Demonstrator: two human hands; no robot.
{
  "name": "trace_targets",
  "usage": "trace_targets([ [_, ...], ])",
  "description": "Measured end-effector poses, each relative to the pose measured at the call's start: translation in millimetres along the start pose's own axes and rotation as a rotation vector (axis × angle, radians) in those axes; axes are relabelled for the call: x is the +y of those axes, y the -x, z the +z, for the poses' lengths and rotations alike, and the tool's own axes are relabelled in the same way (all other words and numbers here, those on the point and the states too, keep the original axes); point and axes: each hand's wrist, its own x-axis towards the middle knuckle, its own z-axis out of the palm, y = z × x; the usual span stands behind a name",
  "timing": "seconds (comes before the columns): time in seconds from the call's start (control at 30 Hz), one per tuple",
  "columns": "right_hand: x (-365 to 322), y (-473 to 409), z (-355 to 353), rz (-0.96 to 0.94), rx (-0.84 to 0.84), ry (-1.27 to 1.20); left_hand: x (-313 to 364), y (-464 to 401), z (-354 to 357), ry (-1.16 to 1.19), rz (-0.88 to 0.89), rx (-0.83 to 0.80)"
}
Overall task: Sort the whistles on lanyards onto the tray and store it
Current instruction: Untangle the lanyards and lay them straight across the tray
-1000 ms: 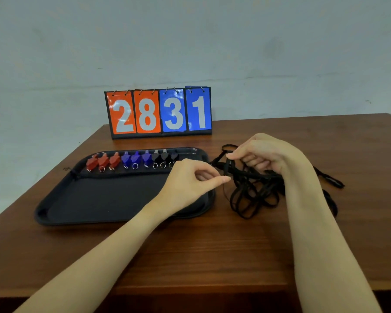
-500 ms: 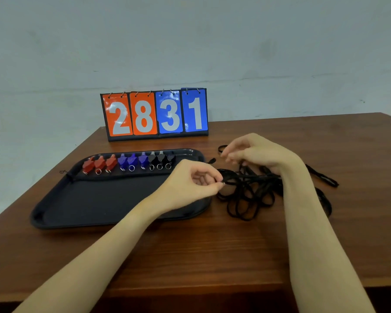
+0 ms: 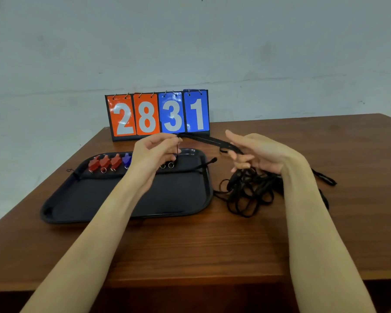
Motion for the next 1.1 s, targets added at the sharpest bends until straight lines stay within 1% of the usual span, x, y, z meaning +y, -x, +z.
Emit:
trace_targets([
  [0.13, 7, 2, -10, -0.002, 0.085, 0.048, 2, -3, -9, 0.206, -0.047, 0.005],
  [0.23, 9, 4, -16, 0.028, 0.146, 0.018, 4, -7, -18, 0.397, -0.102, 0.064],
  [0.3, 10, 6, -21, 0.015, 0.192, -0.012, 4, -9, -25, 0.514, -0.124, 0.101],
  [0.47, 15, 13, -34, 0.01, 0.329, 0.0, -1, -13, -42, 0.659, -0.092, 0.177],
  [0.53, 18, 14, -38, 0.012, 0.38, -0.051, -4, -16, -48, 0.65, -0.074, 0.238],
  [0.63, 19, 13, -39, 0.002, 0.488, -0.15, -8, -20, -52, 0.548, -0.078, 0.385],
  [0.77, 19, 9, -35, 0.004, 0.643, -0.249, -10, -22, -53, 0.515, -0.076, 0.579],
  [0.87, 19, 11, -32, -0.009, 0.745, -0.27, -13, -25, -57, 0.461, -0.046, 0.691],
  [0.93, 19, 12, -33, 0.003, 0.79, -0.26, -15, -26, -58, 0.404, -0.036, 0.741],
  [1.0, 19, 14, -34, 0.025, 0.798, -0.263, -16, -26, -57, 0.361, -0.025, 0.765],
  [1.1, 18, 14, -35, 0.077, 0.852, -0.196, -18, -27, -56, 0.343, -0.006, 0.794],
])
